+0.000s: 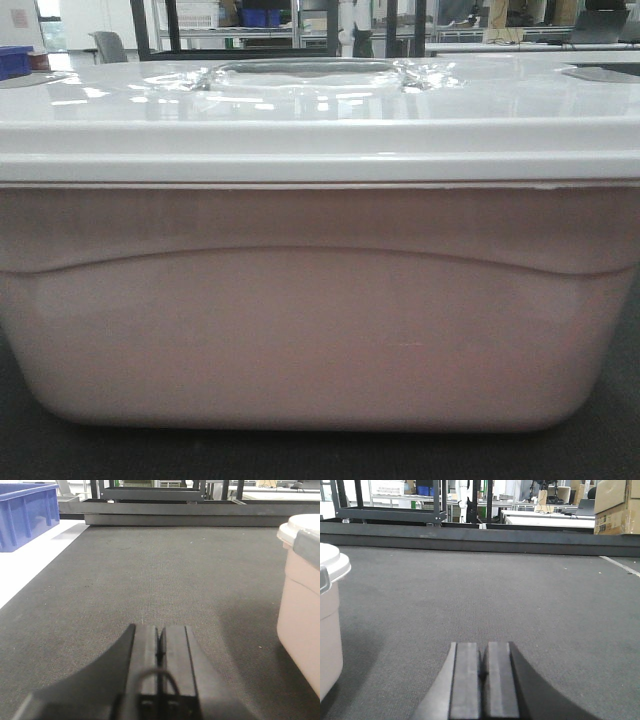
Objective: Grab white bin and place on right shelf
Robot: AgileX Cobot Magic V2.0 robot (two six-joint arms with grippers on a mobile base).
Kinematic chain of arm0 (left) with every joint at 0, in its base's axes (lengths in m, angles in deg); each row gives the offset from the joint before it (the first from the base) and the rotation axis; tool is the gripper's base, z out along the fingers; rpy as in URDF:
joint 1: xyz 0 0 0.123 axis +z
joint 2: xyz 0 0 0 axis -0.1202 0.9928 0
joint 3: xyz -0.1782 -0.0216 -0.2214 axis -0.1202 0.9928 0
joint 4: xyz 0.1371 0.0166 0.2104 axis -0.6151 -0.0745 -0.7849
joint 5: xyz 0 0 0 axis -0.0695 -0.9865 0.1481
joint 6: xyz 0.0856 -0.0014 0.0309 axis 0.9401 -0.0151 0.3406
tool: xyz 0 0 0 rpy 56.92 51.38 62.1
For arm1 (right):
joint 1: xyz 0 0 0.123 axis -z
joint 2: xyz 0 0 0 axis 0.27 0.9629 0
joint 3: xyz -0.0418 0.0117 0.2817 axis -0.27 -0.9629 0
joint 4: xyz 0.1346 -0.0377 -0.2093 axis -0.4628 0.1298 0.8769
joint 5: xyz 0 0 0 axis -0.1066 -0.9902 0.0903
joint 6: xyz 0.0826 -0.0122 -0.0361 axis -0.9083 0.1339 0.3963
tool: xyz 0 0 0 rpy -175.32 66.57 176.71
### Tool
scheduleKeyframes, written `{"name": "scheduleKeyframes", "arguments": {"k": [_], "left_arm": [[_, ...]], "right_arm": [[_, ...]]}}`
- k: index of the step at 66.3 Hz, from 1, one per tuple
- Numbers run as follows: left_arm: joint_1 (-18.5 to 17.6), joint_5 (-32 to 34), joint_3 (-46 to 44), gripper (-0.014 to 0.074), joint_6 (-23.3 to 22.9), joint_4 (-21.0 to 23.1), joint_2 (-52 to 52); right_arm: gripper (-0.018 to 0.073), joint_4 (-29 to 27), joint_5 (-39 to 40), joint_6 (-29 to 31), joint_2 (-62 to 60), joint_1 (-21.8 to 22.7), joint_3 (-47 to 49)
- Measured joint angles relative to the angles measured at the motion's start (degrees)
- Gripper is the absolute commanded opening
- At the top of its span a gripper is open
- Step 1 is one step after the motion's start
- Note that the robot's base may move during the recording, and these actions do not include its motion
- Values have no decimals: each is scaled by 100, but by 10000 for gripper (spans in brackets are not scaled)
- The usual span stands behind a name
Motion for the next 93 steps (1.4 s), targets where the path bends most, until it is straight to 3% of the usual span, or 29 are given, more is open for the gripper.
{"name": "scheduleKeyframes", "arguments": {"k": [81, 93], "left_arm": [[0, 12, 0, -126, 0, 0, 0], [0, 703, 0, -126, 0, 0, 0]], "right_arm": [[32, 0, 11, 0, 0, 0, 0], [32, 0, 607, 0, 0, 0, 0]]}}
